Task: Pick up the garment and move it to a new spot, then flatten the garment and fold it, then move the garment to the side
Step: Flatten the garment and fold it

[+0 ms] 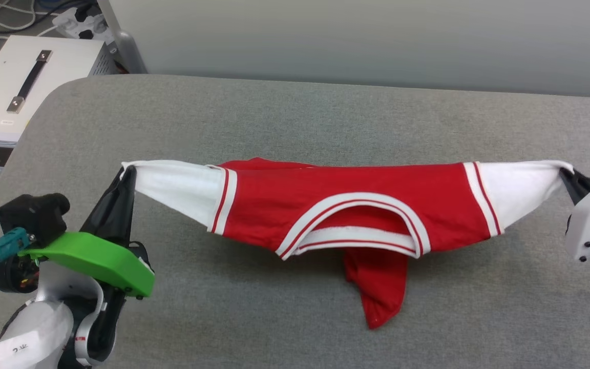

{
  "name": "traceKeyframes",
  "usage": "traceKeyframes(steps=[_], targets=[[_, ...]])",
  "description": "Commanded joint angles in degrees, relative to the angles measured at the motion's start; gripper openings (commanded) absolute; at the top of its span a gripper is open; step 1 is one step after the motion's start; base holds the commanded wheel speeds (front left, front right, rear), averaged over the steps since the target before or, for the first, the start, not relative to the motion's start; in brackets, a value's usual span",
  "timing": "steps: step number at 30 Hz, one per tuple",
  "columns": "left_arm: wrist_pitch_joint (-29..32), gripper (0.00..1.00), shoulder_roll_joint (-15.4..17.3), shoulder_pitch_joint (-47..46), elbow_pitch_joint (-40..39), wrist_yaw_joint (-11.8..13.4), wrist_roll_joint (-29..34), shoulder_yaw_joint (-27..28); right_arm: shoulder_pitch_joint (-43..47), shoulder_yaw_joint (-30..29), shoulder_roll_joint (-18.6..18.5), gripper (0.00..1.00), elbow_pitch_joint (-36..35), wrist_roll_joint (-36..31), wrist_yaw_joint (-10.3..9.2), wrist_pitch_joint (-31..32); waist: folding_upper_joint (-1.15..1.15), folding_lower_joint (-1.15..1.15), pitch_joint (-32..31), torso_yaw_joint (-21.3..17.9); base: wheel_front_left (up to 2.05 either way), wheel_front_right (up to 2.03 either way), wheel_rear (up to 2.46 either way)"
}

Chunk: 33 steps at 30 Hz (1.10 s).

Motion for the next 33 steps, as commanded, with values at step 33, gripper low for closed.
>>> traceKeyframes(steps=[33], targets=[[9.72, 0.00, 11.40, -34.54, -3.27, -6.66, -3.41, 8.45, -35.62, -1.73, -5.75, 0.00, -4.45, 3.45, -0.04, -1.27, 0.00, 0.00, 12.52, -5.34, 0.00, 0.00, 0.00]])
